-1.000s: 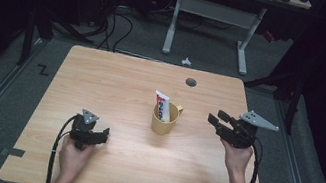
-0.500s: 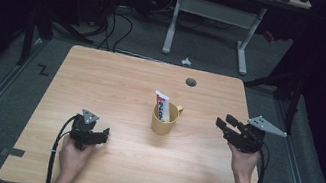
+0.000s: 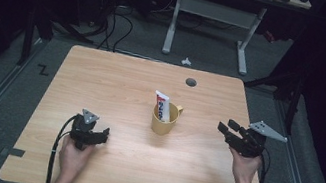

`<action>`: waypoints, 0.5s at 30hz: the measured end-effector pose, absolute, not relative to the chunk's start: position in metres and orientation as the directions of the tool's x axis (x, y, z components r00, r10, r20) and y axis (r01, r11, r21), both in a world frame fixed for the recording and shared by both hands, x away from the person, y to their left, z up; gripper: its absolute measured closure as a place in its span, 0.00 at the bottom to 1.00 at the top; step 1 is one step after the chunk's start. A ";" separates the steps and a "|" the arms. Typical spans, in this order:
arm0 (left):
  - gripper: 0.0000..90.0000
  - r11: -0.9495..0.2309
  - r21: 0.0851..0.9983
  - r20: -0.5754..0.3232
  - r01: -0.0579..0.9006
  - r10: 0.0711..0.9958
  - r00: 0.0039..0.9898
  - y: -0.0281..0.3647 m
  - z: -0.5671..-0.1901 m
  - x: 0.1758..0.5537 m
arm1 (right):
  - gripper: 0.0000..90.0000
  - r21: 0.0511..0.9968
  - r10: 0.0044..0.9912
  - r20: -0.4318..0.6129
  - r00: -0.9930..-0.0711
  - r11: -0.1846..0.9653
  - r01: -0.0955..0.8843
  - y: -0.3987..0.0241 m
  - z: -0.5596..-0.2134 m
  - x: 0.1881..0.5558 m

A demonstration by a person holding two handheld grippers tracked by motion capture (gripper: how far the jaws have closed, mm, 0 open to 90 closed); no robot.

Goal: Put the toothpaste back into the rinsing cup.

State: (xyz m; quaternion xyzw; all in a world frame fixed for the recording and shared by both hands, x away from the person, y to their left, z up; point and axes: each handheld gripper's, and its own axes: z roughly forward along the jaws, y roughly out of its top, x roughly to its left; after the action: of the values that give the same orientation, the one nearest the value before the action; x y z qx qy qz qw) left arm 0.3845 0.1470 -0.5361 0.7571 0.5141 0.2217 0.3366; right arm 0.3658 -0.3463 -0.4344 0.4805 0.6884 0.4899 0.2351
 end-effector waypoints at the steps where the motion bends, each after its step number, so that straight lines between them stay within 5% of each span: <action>1: 0.26 -0.245 0.738 -0.010 0.629 0.928 0.373 0.147 -0.536 0.385 | 0.56 0.900 0.892 0.148 -0.427 0.057 0.432 -0.347 -0.435 0.366; 15: 0.26 -0.245 0.738 -0.010 0.629 0.928 0.373 0.147 -0.536 0.385 | 0.56 0.894 0.902 0.123 -0.415 0.080 0.440 -0.346 -0.444 0.362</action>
State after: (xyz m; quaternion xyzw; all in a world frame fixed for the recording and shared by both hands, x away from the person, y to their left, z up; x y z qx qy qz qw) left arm 0.3845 0.1470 -0.5361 0.7571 0.5141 0.2217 0.3366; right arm 0.3622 -0.3462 -0.4437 0.4836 0.6935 0.4757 0.2427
